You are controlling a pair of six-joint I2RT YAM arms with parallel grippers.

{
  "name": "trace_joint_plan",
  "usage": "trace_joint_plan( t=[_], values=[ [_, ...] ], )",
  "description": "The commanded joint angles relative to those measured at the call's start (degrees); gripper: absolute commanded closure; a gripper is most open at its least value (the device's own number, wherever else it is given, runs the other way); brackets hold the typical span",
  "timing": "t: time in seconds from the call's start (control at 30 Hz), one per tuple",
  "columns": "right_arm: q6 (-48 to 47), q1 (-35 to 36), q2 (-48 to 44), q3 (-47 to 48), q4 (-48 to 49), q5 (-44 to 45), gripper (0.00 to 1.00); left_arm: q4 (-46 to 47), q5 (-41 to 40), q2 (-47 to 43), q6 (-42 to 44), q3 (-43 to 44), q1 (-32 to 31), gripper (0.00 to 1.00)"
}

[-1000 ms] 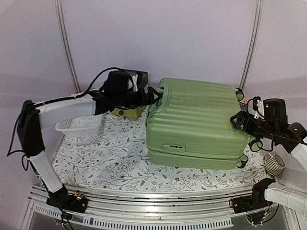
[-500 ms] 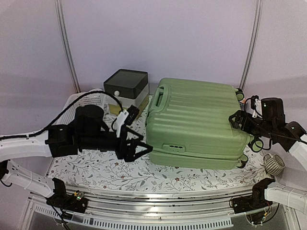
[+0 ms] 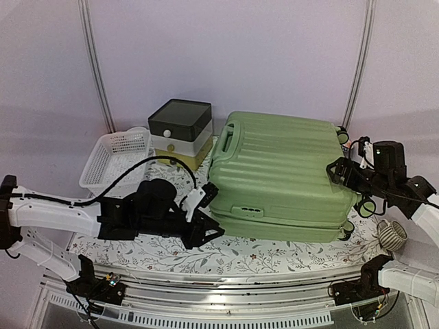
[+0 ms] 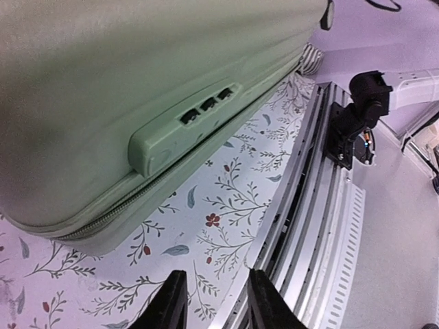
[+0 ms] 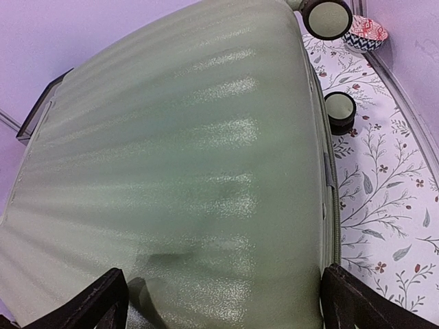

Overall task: Open, take out, and arrange the luggage
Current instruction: Adjust the luggage at the center of the board.

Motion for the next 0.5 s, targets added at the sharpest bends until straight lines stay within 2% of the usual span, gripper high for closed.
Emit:
trace_joint_plan(
  t=[0.0,0.1,0.2,0.33,0.47],
  values=[
    [1.71,1.89,0.37,-2.80,-1.79,-9.18,0.02,5.55,-7.45,5.45,-0.07,3.48,0.36,0.66],
    [0.40,1.90,0.60,-2.85,-1.75,-13.54,0.03,5.36,-11.23,9.66,-2.97,6.96,3.60,0.64],
    [-3.48,1.95,2.80,-2.39,-2.38,-20.68,0.05,5.58,-7.58,14.32,-5.22,10.78,9.33,0.61],
    [-3.92,2.09,5.38,-2.74,-2.16,-28.71,0.08,5.88,-3.88,22.44,-4.56,18.27,16.70,0.54],
    [-0.92,5.88,4.14,-3.55,2.07,-30.68,0.10,4.49,-7.11,31.25,-0.92,28.05,21.74,0.37]
  ],
)
